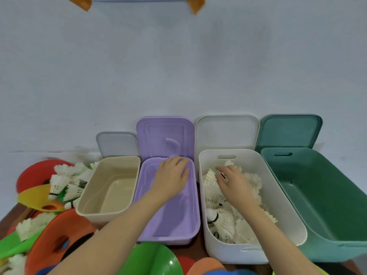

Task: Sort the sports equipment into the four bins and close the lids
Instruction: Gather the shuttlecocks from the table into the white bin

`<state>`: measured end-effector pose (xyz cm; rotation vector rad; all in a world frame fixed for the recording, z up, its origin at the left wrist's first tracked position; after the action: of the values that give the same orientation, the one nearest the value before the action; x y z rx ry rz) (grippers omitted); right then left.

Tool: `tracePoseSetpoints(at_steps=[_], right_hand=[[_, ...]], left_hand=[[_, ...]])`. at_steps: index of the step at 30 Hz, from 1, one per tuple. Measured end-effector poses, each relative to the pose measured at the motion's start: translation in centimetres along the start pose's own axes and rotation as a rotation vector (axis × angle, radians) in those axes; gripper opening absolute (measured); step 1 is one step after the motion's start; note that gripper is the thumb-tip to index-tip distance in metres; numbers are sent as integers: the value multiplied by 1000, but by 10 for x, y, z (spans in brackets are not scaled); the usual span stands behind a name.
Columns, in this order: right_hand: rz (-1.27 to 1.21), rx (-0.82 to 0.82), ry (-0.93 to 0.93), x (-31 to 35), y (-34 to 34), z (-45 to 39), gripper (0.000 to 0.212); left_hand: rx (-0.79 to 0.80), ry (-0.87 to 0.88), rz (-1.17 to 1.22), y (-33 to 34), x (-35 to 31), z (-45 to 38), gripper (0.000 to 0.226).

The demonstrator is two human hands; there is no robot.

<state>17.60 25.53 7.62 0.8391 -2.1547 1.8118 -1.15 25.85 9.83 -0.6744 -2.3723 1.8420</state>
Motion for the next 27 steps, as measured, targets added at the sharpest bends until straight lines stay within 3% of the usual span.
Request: tracePoseSetpoints(at_steps=[6, 12, 20, 27], right_hand=[[-147, 18, -86, 79, 37, -9, 24], [-201, 85, -126, 171, 98, -31, 25], [-186, 175, -146, 290, 194, -73, 25], [-168, 288, -147, 349, 274, -110, 25]], left_hand=[[-84, -76, 24, -45, 64, 47, 40], [-100, -211, -32, -79, 169, 102, 36], [-33, -311, -3, -98, 313, 158, 46], [109, -394, 6, -76, 410, 178, 41]])
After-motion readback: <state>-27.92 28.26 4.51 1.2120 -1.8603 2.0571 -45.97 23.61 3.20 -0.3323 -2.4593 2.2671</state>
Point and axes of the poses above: each hand's wrist, its own z-axis away from the middle knuckle, its own y-axis out of the palm, x = y × z, the point moved 6 cm from there along -z, towards the middle knuckle, and after that the axes turned 10 degrees about x, right-handed, at the moved point
